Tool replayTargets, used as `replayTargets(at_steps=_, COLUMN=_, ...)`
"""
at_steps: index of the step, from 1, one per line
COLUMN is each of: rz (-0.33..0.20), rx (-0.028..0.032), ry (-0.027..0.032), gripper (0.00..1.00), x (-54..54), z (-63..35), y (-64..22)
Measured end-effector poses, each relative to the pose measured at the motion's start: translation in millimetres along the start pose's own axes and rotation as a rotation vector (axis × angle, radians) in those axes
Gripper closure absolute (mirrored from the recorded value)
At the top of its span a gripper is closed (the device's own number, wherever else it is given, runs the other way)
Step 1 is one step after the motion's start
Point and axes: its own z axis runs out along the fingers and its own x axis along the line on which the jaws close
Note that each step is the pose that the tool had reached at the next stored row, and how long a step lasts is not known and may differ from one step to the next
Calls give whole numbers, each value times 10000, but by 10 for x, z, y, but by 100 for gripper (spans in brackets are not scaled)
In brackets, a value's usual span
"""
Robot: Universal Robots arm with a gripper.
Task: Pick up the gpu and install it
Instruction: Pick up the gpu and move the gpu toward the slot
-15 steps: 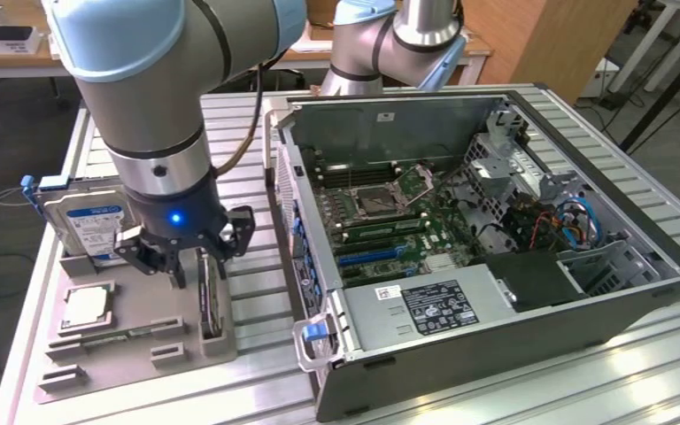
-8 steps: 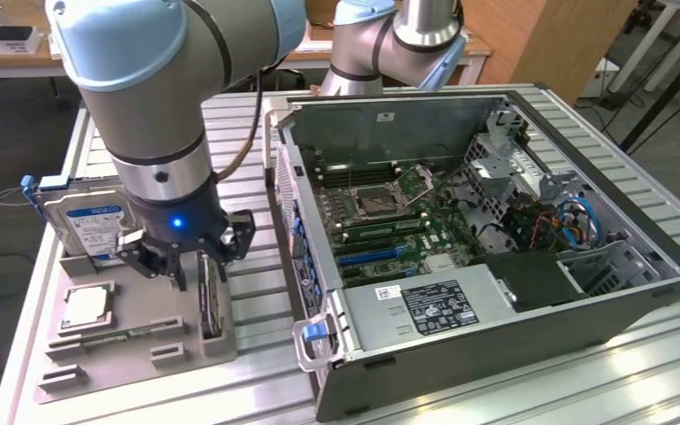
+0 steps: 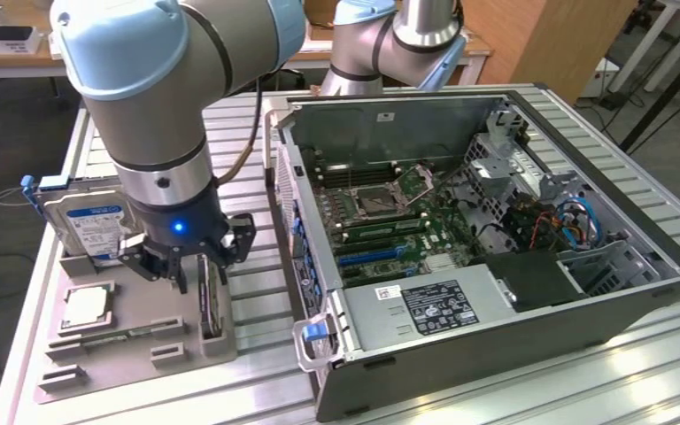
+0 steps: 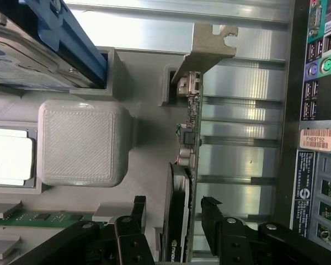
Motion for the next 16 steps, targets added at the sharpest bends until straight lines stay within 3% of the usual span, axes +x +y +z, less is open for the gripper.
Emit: replayTargets(at_steps=16, rz=-1, rx=0, ry=0, gripper=47, x=-24, z=48, y=22)
